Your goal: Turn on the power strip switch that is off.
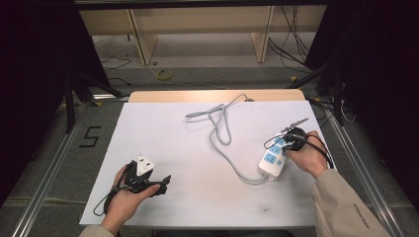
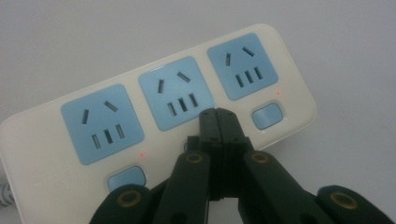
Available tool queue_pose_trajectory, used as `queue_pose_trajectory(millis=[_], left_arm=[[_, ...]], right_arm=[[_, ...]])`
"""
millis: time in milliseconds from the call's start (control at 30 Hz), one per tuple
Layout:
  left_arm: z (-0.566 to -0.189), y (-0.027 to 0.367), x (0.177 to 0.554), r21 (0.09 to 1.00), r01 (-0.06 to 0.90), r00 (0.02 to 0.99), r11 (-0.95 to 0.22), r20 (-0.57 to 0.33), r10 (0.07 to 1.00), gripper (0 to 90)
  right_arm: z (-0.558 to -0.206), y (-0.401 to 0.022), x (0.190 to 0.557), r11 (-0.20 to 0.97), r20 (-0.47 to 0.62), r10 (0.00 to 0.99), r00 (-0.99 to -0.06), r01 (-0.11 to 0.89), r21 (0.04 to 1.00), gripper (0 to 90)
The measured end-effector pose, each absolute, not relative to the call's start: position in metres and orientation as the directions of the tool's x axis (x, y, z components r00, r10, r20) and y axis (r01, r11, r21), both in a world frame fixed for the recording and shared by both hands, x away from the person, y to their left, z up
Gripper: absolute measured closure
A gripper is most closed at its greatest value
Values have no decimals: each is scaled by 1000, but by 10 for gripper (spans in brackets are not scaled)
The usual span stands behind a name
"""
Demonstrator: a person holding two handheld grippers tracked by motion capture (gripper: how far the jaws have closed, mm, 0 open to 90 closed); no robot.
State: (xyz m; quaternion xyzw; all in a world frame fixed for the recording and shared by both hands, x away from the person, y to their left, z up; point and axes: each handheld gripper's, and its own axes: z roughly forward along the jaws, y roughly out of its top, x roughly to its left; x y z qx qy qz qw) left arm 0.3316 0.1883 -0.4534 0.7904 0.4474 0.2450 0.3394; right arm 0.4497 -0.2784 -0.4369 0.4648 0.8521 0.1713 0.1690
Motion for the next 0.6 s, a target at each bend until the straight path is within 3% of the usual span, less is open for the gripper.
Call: queue_pose_trajectory(millis=[600], left_arm=[[-454,187,332,754,542,481,-370,83,873,162]], right_arm=[[-436,-281,450,496,-121,857,-502,736,461,900]])
